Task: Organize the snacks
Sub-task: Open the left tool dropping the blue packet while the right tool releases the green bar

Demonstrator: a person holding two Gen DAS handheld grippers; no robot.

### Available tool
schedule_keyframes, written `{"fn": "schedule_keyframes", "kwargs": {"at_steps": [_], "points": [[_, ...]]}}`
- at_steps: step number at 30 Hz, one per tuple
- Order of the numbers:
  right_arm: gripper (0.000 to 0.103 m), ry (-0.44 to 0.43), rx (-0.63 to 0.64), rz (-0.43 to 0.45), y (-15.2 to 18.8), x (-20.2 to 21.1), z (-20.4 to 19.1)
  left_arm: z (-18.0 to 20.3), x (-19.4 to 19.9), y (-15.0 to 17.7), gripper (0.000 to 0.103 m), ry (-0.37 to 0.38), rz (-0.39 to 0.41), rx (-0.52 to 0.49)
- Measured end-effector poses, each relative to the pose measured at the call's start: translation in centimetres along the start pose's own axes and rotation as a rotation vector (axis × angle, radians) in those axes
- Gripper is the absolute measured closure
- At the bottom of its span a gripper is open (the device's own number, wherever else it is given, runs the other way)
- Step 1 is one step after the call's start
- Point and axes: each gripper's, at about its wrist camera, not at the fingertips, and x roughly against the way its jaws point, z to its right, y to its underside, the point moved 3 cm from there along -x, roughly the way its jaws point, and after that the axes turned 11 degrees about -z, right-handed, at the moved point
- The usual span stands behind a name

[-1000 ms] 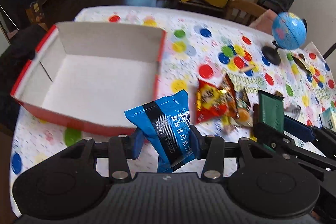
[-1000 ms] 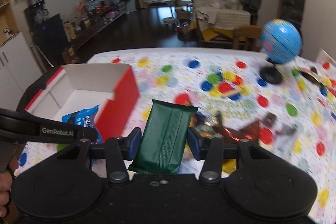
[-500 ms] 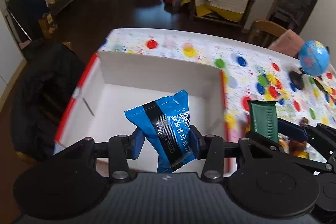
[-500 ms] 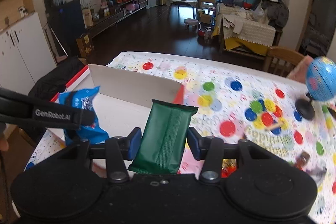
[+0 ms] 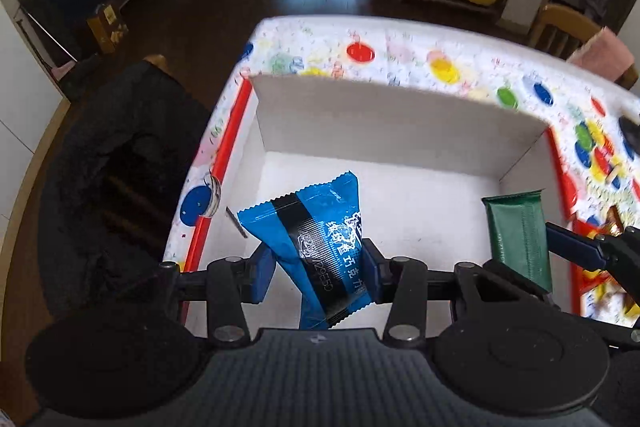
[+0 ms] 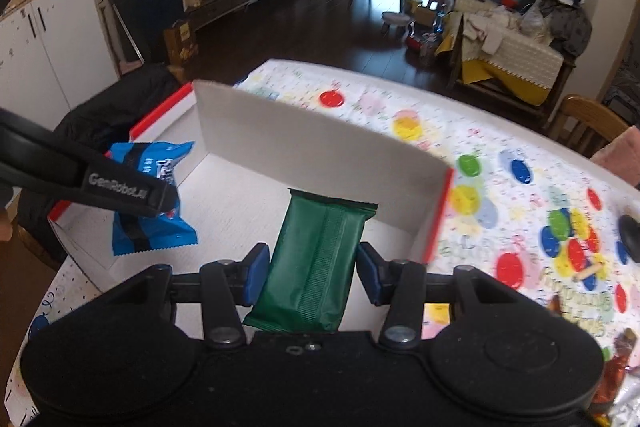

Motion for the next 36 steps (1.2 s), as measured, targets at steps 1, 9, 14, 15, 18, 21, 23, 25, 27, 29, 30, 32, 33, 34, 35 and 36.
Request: {"fn": "schedule_keyframes", "kwargs": {"at_steps": [1,9,14,15,18,21,23,25,27,29,30,32,33,34,35,36], "points": [[0.057,0.001,-0.005,-0.012,0.1,-0.5,-0.2,-0.1,-0.4,0.0,0.059,-0.002,-0.014,0.0],[0.057,0.003,-0.029,-0.089,0.8,-3.6,-0.8,-0.1,-4.0,0.2,0.059,-0.004,-0.08,-0.016],[0.056,0.013,-0.008,-0.112,0.9,-4.7,-1.2,0.4,-5.2,0.6,0.059,-0.011,-0.099,-0.029],[0.056,0.013,-0.01,-0.115,1.0,-4.8,-1.3,0.4,-5.4,0.7,0.059,-0.009,-0.101,-0.03],[0.056,0.018,-0.009,-0.121,1.2,-4.9,-1.4,0.4,-5.7,0.9,0.059,-0.012,-0.103,-0.032],[0.056,0.021,-0.01,-0.133,1.2,-5.0,-1.5,0.2,-6.0,1.0,0.058,-0.009,-0.106,-0.024],[0.055,0.02,-0.017,-0.133,1.2,-4.9,-1.6,-0.1,-6.1,0.7,0.056,-0.005,-0.105,-0.019],[0.053,0.02,-0.015,-0.133,1.2,-4.9,-1.7,-0.2,-5.8,0.7,0.052,0.012,-0.102,-0.012],[0.052,0.02,-0.017,-0.129,1.2,-4.6,-1.7,-0.3,-5.4,0.9,0.051,0.02,-0.096,-0.009],[0.05,0.019,-0.027,-0.12,1.2,-4.1,-1.6,-0.4,-5.0,1.1,0.049,0.024,-0.082,-0.009],[0.046,0.021,-0.036,-0.113,1.3,-3.8,-1.6,-0.4,-4.6,1.2,0.048,0.029,-0.075,-0.009],[0.042,0.015,-0.05,-0.096,1.4,-3.1,-1.3,-0.5,-4.0,1.4,0.047,0.042,-0.06,-0.006],[0.04,0.014,-0.054,-0.089,1.4,-2.7,-1.3,-0.5,-3.6,1.5,0.047,0.047,-0.051,-0.006],[0.039,0.015,-0.059,-0.083,1.5,-2.3,-1.2,-0.6,-3.2,1.6,0.047,0.052,-0.042,-0.006],[0.039,0.015,-0.064,-0.077,1.6,-1.9,-1.1,-0.6,-2.8,1.7,0.046,0.055,-0.033,-0.007],[0.039,0.015,-0.069,-0.07,1.8,-1.5,-1.0,-0.6,-2.4,1.8,0.046,0.057,-0.022,-0.006]]}}
